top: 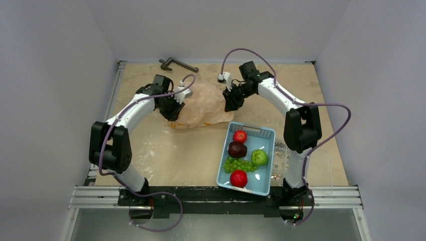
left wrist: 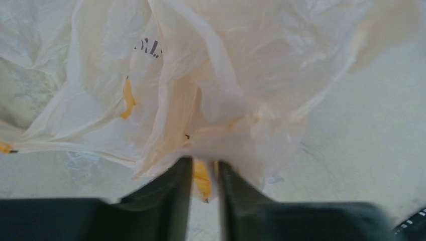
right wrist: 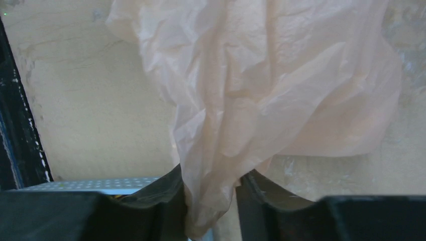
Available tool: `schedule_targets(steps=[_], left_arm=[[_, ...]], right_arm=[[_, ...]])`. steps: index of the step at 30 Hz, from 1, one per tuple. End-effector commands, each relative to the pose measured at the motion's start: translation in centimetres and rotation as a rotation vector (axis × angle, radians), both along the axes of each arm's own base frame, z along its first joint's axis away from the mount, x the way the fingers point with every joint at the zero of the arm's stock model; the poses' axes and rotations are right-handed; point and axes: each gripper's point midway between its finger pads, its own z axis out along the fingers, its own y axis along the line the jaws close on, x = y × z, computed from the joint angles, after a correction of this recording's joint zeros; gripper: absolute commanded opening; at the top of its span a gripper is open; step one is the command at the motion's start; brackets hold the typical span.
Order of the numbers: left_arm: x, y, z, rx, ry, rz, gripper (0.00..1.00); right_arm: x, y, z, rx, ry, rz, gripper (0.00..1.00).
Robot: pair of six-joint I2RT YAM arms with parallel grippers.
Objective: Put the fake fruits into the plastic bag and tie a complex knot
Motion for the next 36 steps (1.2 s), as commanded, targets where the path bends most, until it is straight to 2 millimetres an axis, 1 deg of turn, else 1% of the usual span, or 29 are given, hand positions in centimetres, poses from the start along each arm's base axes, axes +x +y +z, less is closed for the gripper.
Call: schedule_targets(steps=[1, 2, 3, 5, 6, 7, 10, 11, 13, 15, 16, 20, 22, 25, 27, 28, 30, 31, 34, 36], left_arm=[[-1.0, 0.1, 6.6, -0.326, -0.006, 0.07, 0.46], [-0.6, 1.2, 8.2, -0.41, -0.01, 0.134, 0.55], [0.3, 3.1, 9.7, -0.481, -0.027, 0.221, 0.6], [1.3, 4.3, 11.0, -0.56, -0.018, 0.305, 0.62], [1.9, 4.6, 11.0, -0.566, -0.014, 0.336, 0.62], [2.3, 4.6, 10.7, -0.573, 0.006, 0.355, 0.62], [4.4, 3.7, 9.9, -0.628, 0.037, 0.383, 0.62], [5.0, 3.2, 9.7, -0.645, 0.054, 0.382, 0.63], [5.6, 2.1, 8.8, -0.652, 0.119, 0.364, 0.63], [5.3, 0.7, 8.0, -0.653, 0.195, 0.338, 0.63], [4.7, -0.2, 7.7, -0.669, 0.236, 0.319, 0.64], [1.6, -3.1, 6.1, -0.672, 0.365, 0.274, 0.59], [0.5, -4.0, 5.1, -0.663, 0.415, 0.268, 0.53], [-0.4, -5.0, 4.1, -0.664, 0.49, 0.264, 0.43], [-1.1, -5.5, 3.5, -0.665, 0.529, 0.259, 0.41], [-1.4, -5.6, 3.0, -0.65, 0.547, 0.263, 0.42], [-1.7, -5.5, 2.0, -0.618, 0.563, 0.289, 0.51], [-1.7, -5.4, 1.3, -0.607, 0.565, 0.305, 0.57], [-1.7, -5.0, 0.4, -0.577, 0.577, 0.362, 0.67], [-1.9, -5.4, 0.4, -0.607, 0.597, 0.362, 0.68]], right_arm=[[1.2, -1.8, -1.7, -0.095, -0.144, 0.043, 0.02], [0.9, -2.0, -2.0, -0.104, -0.163, 0.05, 0.0], [0.8, -2.0, -2.1, -0.107, -0.186, 0.055, 0.0], [0.6, -1.7, -2.2, -0.109, -0.228, 0.071, 0.0], [0.6, -1.5, -2.3, -0.109, -0.242, 0.079, 0.0], [0.6, -1.3, -2.4, -0.11, -0.253, 0.084, 0.0], [1.0, -1.1, -2.9, -0.119, -0.272, 0.09, 0.0], [1.2, -1.2, -3.0, -0.123, -0.273, 0.086, 0.0], [1.5, -1.2, -3.5, -0.134, -0.264, 0.083, 0.0], [1.6, -1.2, -3.6, -0.14, -0.255, 0.08, 0.0], [1.7, -1.1, -3.6, -0.137, -0.254, 0.077, 0.0], [1.6, -1.0, -3.7, -0.133, -0.241, 0.062, 0.0], [1.6, -0.9, -3.7, -0.124, -0.229, 0.054, 0.0], [1.7, -0.8, -3.7, -0.12, -0.219, 0.047, 0.0], [1.8, -0.7, -3.7, -0.118, -0.219, 0.044, 0.0], [1.8, -0.6, -3.7, -0.116, -0.217, 0.045, 0.0], [1.9, -0.6, -3.6, -0.114, -0.218, 0.044, 0.0], [1.9, -0.6, -3.6, -0.113, -0.218, 0.043, 0.0], [1.7, -0.6, -3.6, -0.113, -0.215, 0.044, 0.0], [1.8, -0.7, -3.6, -0.113, -0.216, 0.038, 0.0]])
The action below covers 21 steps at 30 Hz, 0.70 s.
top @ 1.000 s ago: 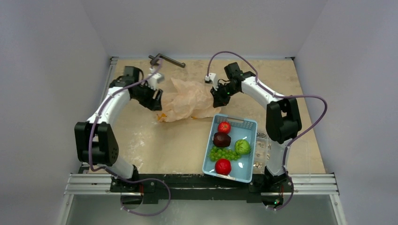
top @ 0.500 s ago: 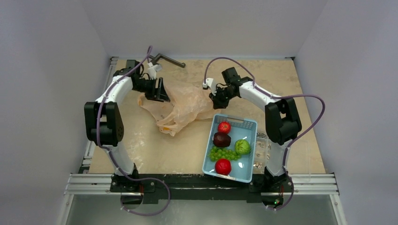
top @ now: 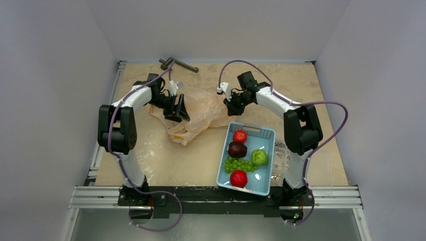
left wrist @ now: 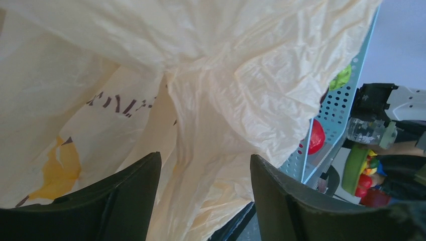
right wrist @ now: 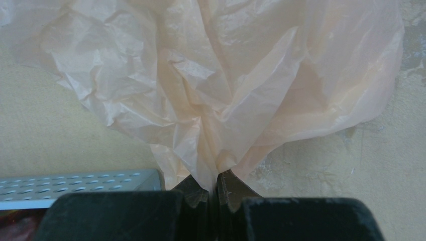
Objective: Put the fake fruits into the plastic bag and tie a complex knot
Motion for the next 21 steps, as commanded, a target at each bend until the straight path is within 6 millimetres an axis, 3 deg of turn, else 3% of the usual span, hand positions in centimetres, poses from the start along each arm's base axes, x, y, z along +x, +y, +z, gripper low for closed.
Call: schedule_targets(steps=[1, 2, 6, 10, 13, 17, 21], left_arm=[[-0.1, -0.9, 0.0, -0.054, 0.041, 0.027, 0.68], [-0.2, -1.3, 0.3, -0.091, 0.049, 0.024, 0.64], [-0.3, -2.7, 3.5, -0.253, 0.018, -0.015, 0.3], [-0.4, -1.5, 7.6, -0.313, -0.1, -0.03, 0.0], [0.3, 1.4, 10.6, -0.34, -0.178, 0.032, 0.0], [1.7, 4.0, 14.7, -0.318, -0.361, 0.109, 0.0], [3.1, 1.6, 17.8, -0.342, -0.48, 0.088, 0.0]], right_arm=[[1.3, 0.8, 1.9, 0.04, -0.053, -0.011, 0.0], [1.5, 0.8, 1.9, 0.04, -0.055, -0.016, 0.0], [2.4, 0.8, 1.9, 0.034, -0.072, -0.046, 0.0], [3.9, -0.1, 2.3, 0.016, -0.114, -0.098, 0.0], [6.1, -2.0, 2.7, -0.008, -0.153, -0.182, 0.0], [11.4, -5.7, 3.4, -0.04, -0.25, -0.332, 0.0], [17.7, -7.9, 4.8, -0.049, -0.343, -0.441, 0.0]])
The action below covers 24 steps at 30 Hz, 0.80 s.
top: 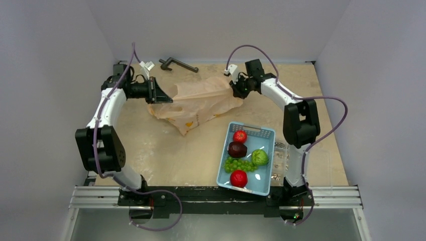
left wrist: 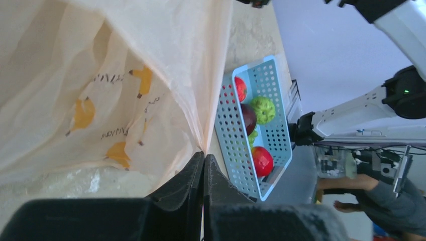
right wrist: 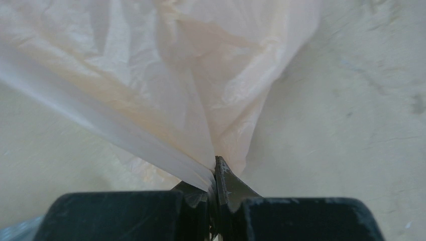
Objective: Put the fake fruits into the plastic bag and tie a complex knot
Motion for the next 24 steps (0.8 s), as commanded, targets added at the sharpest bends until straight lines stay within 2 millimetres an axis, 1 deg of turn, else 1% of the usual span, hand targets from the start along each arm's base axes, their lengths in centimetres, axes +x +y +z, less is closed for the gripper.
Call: schedule_targets(steps=[1, 2, 3, 4, 5, 6, 7, 8, 9, 12, 13, 14, 16, 18, 19, 20, 21, 22, 24], left_arm=[[1.5, -4.2, 5.7, -0.046, -0.215, -0.065, 0.0], [2.0, -5.9, 6.1, -0.046, -0.242, -0.093, 0.0], [2.9, -7.6, 6.9, -0.053, -0.271, -0.112, 0.0], [3.9, -9.2, 7.2, -0.069, -0.249, -0.103, 0.0], [5.5, -10.6, 7.8, -0.081, -0.266, -0.082, 0.0], [7.0, -11.8, 8.0, -0.09, -0.27, -0.058, 0.0], [8.5, -12.8, 7.8, -0.081, -0.261, -0.021, 0.0], [10.0, -13.5, 8.0, -0.074, -0.265, 0.022, 0.0], [11.3, -14.3, 7.9, -0.079, -0.258, 0.052, 0.0], [14.3, -16.2, 7.6, -0.102, -0.183, 0.122, 0.0], [15.1, -16.8, 7.6, -0.11, -0.151, 0.147, 0.0], [15.6, -17.4, 7.1, -0.099, -0.115, 0.177, 0.0], [16.0, -18.9, 6.7, -0.074, -0.092, 0.209, 0.01], [15.5, -20.8, 6.6, -0.099, -0.055, 0.194, 0.05], [15.2, -21.5, 6.7, -0.113, -0.034, 0.192, 0.06], [15.0, -22.0, 6.8, -0.124, -0.018, 0.197, 0.07], [14.9, -22.6, 6.9, -0.132, -0.012, 0.198, 0.07], [14.7, -23.0, 7.0, -0.141, -0.008, 0.196, 0.07], [14.4, -23.8, 7.1, -0.162, 0.012, 0.19, 0.08]], right_arm=[[9.1, -4.0, 3.3, -0.045, -0.197, -0.208, 0.0], [10.1, -3.8, 3.7, -0.037, -0.209, -0.212, 0.0], [11.0, -3.5, 4.6, -0.022, -0.223, -0.216, 0.0], [11.5, -3.2, 5.3, -0.015, -0.225, -0.212, 0.06], [11.8, -3.0, 6.4, -0.003, -0.228, -0.205, 0.25], [11.6, -3.2, 7.4, 0.005, -0.219, -0.2, 0.52], [11.3, -3.6, 8.4, 0.016, -0.207, -0.219, 0.83], [10.7, -4.5, 9.6, 0.034, -0.194, -0.243, 0.93], [9.7, -5.2, 10.5, 0.054, -0.172, -0.244, 0.98], [6.0, -7.3, 13.9, 0.137, -0.132, -0.267, 0.99], [4.5, -7.5, 15.2, 0.175, -0.123, -0.273, 0.99], [2.7, -7.4, 17.5, 0.226, -0.137, -0.267, 0.99], [-0.8, -6.4, 19.6, 0.307, -0.132, -0.214, 0.99], [-3.8, -4.9, 21.1, 0.41, -0.134, -0.174, 0.99], [-4.9, -4.1, 21.8, 0.46, -0.155, -0.174, 0.99], [-5.7, -3.4, 21.8, 0.503, -0.175, -0.176, 0.99], [-6.5, -2.1, 21.1, 0.514, -0.198, -0.162, 0.99], [-7.0, -1.0, 21.0, 0.501, -0.244, -0.147, 0.99], [-7.1, 0.2, 20.3, 0.44, -0.36, -0.167, 0.99]])
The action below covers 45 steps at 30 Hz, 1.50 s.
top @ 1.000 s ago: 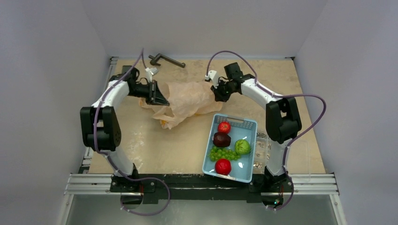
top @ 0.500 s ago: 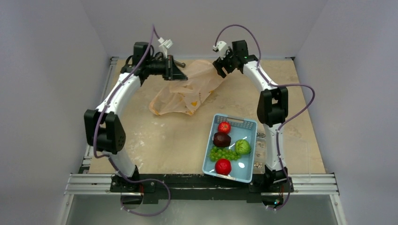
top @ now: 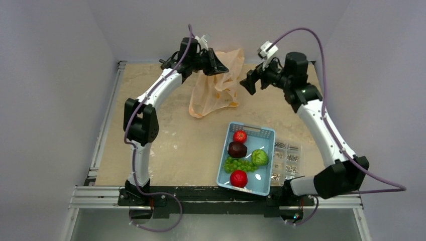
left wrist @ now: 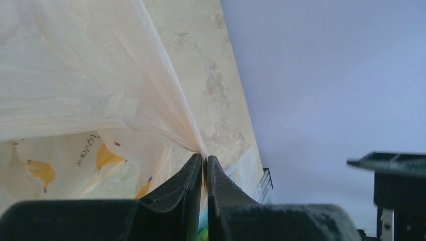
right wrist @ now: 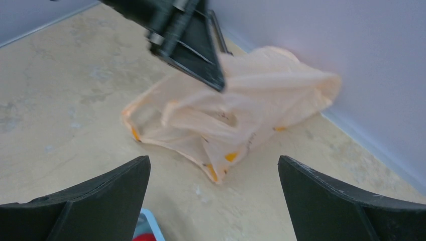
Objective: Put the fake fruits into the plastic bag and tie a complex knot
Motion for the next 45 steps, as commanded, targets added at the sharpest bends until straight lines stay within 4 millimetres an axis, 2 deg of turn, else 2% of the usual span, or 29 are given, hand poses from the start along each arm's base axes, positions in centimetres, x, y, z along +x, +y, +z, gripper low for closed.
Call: schedule_targets(steps=[1, 5, 9, 12, 15, 18, 21, 25, 30, 34, 35, 38, 39, 40, 41, 43, 45], left_arm=[[-0.2, -2.1, 4.0, -0.106, 0.002, 0.03, 0.09], [-0.6, -2.9, 4.5, -0.153, 0.038, 0.038, 0.11], [-1.2, -3.5, 5.1, -0.18, 0.053, 0.038, 0.11], [-1.8, -3.7, 5.1, -0.195, 0.082, 0.035, 0.11], [-2.4, -3.5, 5.1, -0.203, 0.114, 0.036, 0.08], [-3.1, -3.3, 5.2, -0.213, 0.136, 0.026, 0.05], [-3.9, -3.5, 5.3, -0.243, 0.177, 0.001, 0.0], [-5.0, -3.6, 6.4, -0.277, 0.202, -0.039, 0.0], [-6.2, -3.5, 7.4, -0.3, 0.239, -0.08, 0.0], [-7.1, -3.4, 8.2, -0.32, 0.243, -0.108, 0.0], [-7.2, -3.3, 8.2, -0.319, 0.244, -0.111, 0.0], [-6.5, -2.2, 8.6, -0.314, 0.179, -0.091, 0.0], [-5.9, -1.5, 8.6, -0.293, 0.13, -0.075, 0.07], [-5.2, -0.6, 8.8, -0.266, 0.071, -0.061, 0.23], [-4.6, 0.3, 9.0, -0.228, -0.015, -0.064, 0.46], [-3.4, 2.2, 8.1, -0.059, -0.168, -0.042, 0.67], [-2.6, 3.7, 6.6, 0.158, -0.361, -0.059, 0.79]], right_arm=[[0.1, 5.3, -2.3, 0.017, -0.132, -0.006, 0.99], [1.0, 7.0, -3.0, 0.03, -0.234, -0.086, 0.99], [3.1, 7.1, -3.9, 0.075, -0.266, -0.212, 0.99], [5.1, 5.9, -4.9, 0.068, -0.273, -0.347, 0.99], [6.9, 3.5, -6.0, 0.017, -0.26, -0.507, 0.99], [7.0, 1.3, -7.6, -0.048, -0.242, -0.574, 0.97], [7.1, 0.3, -9.0, -0.095, -0.235, -0.584, 0.99], [7.6, 0.0, -10.7, -0.138, -0.255, -0.511, 0.99], [8.1, -0.1, -10.8, -0.222, -0.368, -0.368, 0.99], [8.2, 1.0, -11.2, -0.279, -0.437, -0.218, 0.98], [8.3, 1.2, -11.3, -0.285, -0.439, -0.192, 0.89], [9.1, 1.2, -11.6, -0.301, -0.407, -0.174, 0.31], [9.2, 1.1, -11.6, -0.299, -0.389, -0.182, 0.13], [9.3, 0.9, -11.2, -0.291, -0.378, -0.191, 0.0], [9.2, 0.9, -11.1, -0.277, -0.356, -0.19, 0.0], [8.4, 1.2, -10.0, -0.224, -0.319, -0.16, 0.0], [7.4, 1.7, -9.0, -0.17, -0.252, -0.138, 0.0]])
